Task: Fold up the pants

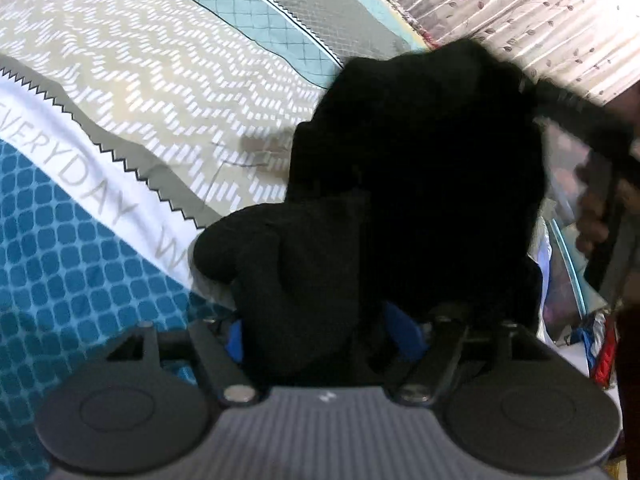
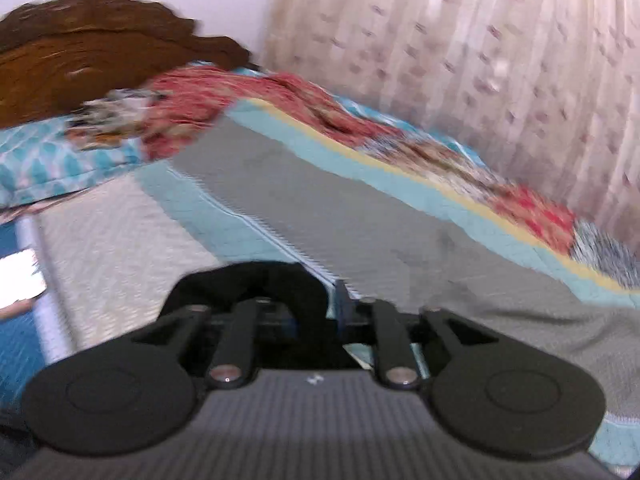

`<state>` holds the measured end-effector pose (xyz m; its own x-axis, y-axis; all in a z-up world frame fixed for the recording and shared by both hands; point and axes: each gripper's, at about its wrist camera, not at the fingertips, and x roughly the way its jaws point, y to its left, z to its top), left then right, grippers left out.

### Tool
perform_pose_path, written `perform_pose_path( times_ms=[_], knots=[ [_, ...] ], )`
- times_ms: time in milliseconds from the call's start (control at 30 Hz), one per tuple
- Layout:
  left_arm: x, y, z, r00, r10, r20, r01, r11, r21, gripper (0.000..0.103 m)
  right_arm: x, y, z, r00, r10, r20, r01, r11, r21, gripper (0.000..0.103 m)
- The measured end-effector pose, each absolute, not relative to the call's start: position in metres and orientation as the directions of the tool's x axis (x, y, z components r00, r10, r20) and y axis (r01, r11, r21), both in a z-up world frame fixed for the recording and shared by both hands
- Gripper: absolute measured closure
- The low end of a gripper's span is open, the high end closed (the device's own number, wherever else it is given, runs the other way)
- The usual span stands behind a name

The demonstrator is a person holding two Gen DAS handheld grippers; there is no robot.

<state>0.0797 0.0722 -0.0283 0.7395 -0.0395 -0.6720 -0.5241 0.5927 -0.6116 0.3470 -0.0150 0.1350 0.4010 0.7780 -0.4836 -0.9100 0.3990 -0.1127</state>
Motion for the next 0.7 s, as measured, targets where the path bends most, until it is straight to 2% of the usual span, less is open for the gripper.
perform_pose_path(
  times_ms=[33,100,200,233,267,300,333,500,533,567,633,700],
  knots=[
    [0.079,0.073,-0.029,0.736,-0.037,-0.676,-0.532,0.587,-0.611,0.033,0.362,-0.011,0.129,0.447,0.733,-0.512,-0.883,0.451,-0.126,0.042],
    [0.076,0.08,-0.032,0.739,-0.037,-0.672,-0.539,0.566,-0.624,0.032,0.383,-0.023,0.116,0.489,0.681,-0.545,-0.846,0.523,-0.105,0.045],
    [0.08,0.089,-0.045,0.731,-0.061,-0.68,-0.561,0.512,-0.65,0.037,0.408,-0.083,0.099,0.504,0.688,-0.522,-0.785,0.617,0.056,0.043],
    [0.084,0.092,-0.049,0.74,-0.065,-0.67,-0.552,0.51,-0.66,0.049,0.409,-0.102,0.094,0.523,0.678,-0.516,-0.758,0.647,0.082,0.043],
    [0.086,0.093,-0.051,0.739,-0.067,-0.67,-0.551,0.512,-0.659,0.07,0.41,-0.122,0.087,0.55,0.656,-0.518,-0.724,0.683,0.096,0.043],
    [0.088,0.094,-0.054,0.738,-0.07,-0.671,-0.55,0.515,-0.658,0.081,0.413,-0.135,0.081,0.576,0.62,-0.533,-0.691,0.717,0.088,0.043],
    [0.09,0.08,-0.049,0.734,-0.072,-0.675,-0.554,0.512,-0.657,0.087,0.419,-0.145,0.073,0.6,0.572,-0.559,-0.655,0.752,0.067,0.043],
    [0.057,0.07,-0.009,0.777,0.017,-0.629,-0.524,0.571,-0.632,0.092,0.442,-0.151,0.033,0.594,0.427,-0.682,-0.569,0.822,0.02,0.039],
    [0.04,0.072,0.002,0.788,0.037,-0.615,-0.53,0.55,-0.646,0.092,0.446,-0.147,0.023,0.565,0.422,-0.71,-0.578,0.816,0.025,0.045],
    [0.027,0.074,0.01,0.797,0.054,-0.602,-0.533,0.533,-0.658,0.093,0.446,-0.145,0.01,0.505,0.43,-0.748,-0.591,0.804,0.064,0.083],
    [-0.005,0.077,0.027,0.807,0.099,-0.583,-0.545,0.507,-0.668,0.093,0.45,-0.146,0.004,0.469,0.449,-0.76,-0.569,0.812,0.129,0.086],
    [-0.037,0.077,0.043,0.812,0.139,-0.566,-0.555,0.482,-0.678,0.093,0.44,-0.166,0.028,0.542,0.523,-0.657,-0.521,0.823,0.225,0.088]
  ],
)
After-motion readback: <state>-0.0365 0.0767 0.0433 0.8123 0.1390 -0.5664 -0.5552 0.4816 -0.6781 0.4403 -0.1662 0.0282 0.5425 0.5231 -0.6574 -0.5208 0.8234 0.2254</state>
